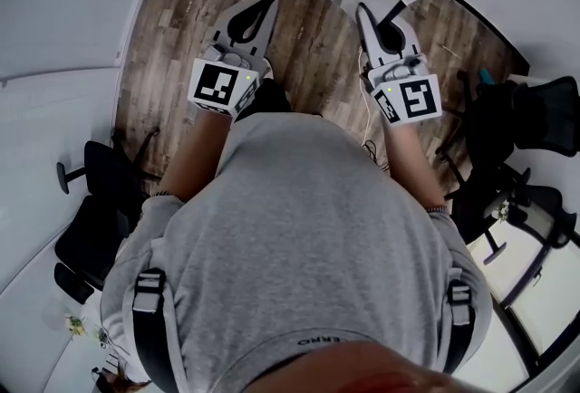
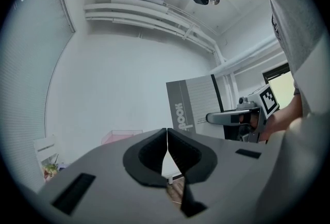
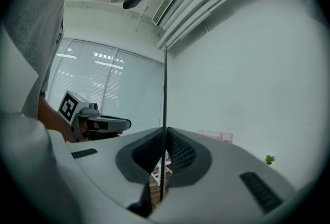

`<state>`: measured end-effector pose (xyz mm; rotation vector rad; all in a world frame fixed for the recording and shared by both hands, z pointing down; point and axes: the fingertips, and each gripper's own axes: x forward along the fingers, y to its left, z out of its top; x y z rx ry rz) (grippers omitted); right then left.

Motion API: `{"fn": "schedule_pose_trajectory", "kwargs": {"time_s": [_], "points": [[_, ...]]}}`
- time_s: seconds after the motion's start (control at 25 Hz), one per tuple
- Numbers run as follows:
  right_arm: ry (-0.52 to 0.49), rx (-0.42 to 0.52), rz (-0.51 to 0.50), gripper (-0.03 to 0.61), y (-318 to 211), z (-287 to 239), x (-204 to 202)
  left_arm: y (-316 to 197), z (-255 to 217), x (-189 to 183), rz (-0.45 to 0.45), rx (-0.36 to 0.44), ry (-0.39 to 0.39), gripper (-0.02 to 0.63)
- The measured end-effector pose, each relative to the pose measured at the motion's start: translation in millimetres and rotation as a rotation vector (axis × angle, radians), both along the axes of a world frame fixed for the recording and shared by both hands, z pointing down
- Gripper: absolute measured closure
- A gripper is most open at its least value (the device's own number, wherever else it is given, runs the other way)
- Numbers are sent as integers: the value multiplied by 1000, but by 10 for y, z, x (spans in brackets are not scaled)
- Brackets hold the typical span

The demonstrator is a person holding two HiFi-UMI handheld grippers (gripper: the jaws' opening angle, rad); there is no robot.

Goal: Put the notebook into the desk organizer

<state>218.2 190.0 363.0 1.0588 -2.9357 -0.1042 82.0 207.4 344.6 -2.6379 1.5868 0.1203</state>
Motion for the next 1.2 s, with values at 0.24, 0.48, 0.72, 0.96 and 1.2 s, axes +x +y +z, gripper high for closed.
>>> {"fn": "schedule_pose_trajectory", "kwargs": {"time_s": [0.24, 0.48, 0.72, 0.96, 1.2], "points": [[14, 3, 5, 563, -558, -99, -495, -593, -46, -423, 22, -4, 13, 594], [19, 9, 41, 565, -1013, -183, -1009, -1071, -107, -885, 61, -3, 19, 594], [16, 0, 84, 563, -1302, -195, -1383, -1395, -65, -1300, 95, -20, 20, 594], [15, -13, 116, 563, -1495, -154, -1528, -1626, -55, -1459, 125, -22, 23, 594], [20, -32, 129, 563, -1863, -76, -1597, -1996, 22, -1557, 129, -37, 26, 594]]}}
